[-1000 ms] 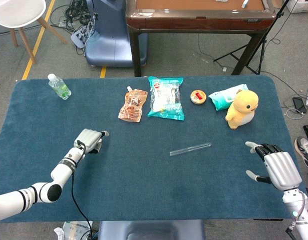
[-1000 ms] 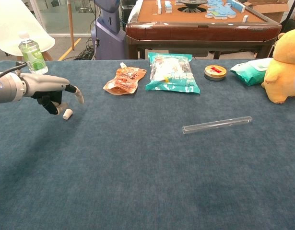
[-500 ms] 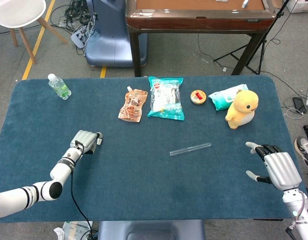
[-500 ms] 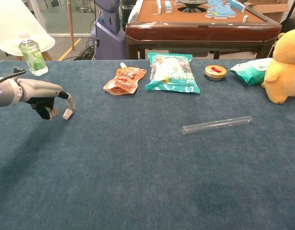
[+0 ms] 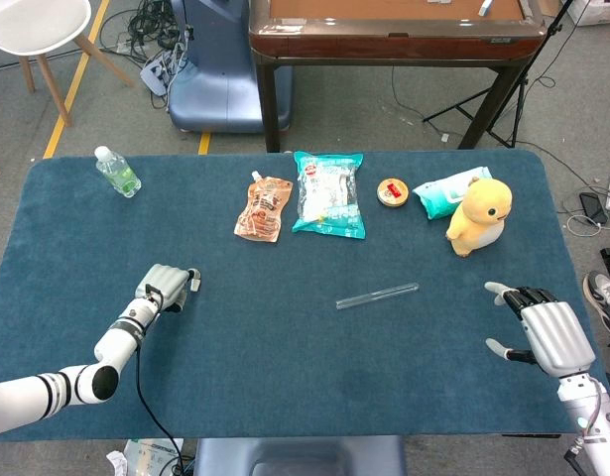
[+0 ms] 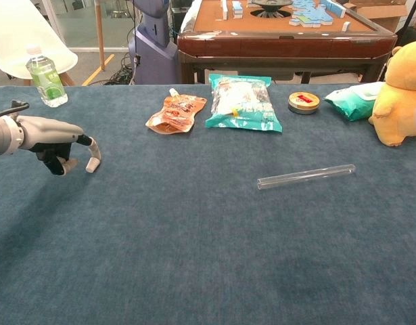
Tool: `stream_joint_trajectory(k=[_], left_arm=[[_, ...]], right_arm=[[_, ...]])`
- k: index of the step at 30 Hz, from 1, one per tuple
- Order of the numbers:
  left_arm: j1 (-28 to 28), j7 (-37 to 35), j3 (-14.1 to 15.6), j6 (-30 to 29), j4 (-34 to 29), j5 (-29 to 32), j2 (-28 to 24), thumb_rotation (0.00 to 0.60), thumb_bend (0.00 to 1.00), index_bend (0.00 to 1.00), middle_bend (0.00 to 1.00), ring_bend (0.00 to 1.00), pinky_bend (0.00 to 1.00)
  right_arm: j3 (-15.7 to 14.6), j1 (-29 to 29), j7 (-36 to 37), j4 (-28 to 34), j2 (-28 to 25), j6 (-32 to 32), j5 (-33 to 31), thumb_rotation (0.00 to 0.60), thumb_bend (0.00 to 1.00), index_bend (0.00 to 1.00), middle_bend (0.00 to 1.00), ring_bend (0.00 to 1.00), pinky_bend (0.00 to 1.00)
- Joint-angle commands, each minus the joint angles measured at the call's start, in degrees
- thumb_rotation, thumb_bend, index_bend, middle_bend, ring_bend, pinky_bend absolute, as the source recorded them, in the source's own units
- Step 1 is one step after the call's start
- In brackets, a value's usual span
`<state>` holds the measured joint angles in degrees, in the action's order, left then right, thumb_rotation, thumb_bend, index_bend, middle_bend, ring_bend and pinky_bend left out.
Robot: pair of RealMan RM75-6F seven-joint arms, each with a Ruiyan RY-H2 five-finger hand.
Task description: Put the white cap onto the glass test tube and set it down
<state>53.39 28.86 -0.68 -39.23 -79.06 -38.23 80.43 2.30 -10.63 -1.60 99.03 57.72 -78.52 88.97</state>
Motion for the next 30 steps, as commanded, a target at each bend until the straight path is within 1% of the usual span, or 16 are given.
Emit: stream_joint_trajectory(k=[1,18,26,30], left_arm=[[-0.3,0.1,0.8,-0.9,-1.5,-0.4,-1.0,0.6,0.63,0.23,1.0,1.0,1.0],[-3.0,-0.8,3.5,-5.1,-9.8,-4.1,-6.2,0.6,0.63,0.23,1.0,1.0,1.0],[-3.7,-1.0,3.9,-6.0,-11.9,-5.9,-6.7,0.6,0.63,0.23,1.0,1.0,1.0],[-3.9,-1.1,3.7,-6.6,-12.2,-6.6,-6.6,0.6,0.63,0.23,1.0,1.0,1.0]], right_arm=[[0.0,0.0,-0.1,0.1,0.0,-0.1,0.1,0.6,0.14,0.23,0.4,0.31,0.33],[-0.3,0.4,-0.7,1.2,-0.4,-1.0,1.1,0.6,0.14,0.23,0.4,0.31,0.33],[-0.4,0.8,-1.0,1.6,-0.8,-1.8,1.5,0.6,0.14,0.23,0.4,0.31,0.33],[-0.4,1.0,-0.9,1.6,-0.9,-1.9,1.3,0.6,0.14,0.23,0.4,0.31,0.33]])
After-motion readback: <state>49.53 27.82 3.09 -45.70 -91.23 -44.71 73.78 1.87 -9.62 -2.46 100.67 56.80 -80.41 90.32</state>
